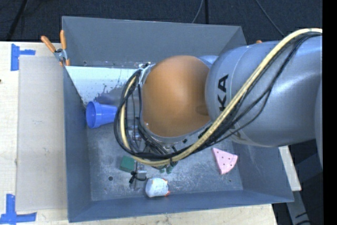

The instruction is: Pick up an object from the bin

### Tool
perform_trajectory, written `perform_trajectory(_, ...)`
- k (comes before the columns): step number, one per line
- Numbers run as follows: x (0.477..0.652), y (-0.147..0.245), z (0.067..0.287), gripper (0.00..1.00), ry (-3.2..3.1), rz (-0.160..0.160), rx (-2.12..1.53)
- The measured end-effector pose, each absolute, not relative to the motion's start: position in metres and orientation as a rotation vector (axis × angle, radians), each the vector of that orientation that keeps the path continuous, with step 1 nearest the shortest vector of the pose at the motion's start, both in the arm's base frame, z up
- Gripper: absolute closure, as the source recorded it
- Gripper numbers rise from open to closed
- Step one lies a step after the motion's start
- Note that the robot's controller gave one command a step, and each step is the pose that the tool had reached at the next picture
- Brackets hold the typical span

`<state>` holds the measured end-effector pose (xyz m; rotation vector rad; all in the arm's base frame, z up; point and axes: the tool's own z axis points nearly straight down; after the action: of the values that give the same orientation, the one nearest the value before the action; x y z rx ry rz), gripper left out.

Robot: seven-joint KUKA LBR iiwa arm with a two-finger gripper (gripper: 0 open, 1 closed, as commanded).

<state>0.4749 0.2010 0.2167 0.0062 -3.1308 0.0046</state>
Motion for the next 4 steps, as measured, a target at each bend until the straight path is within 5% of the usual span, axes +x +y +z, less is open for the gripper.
perform_trajectory(2,0.474,0.171,0.236,0.00,-3.131,0.004,0.028)
perform_trajectory(4,0.485,0.101,0.177,0.00,-3.121,0.002,0.235)
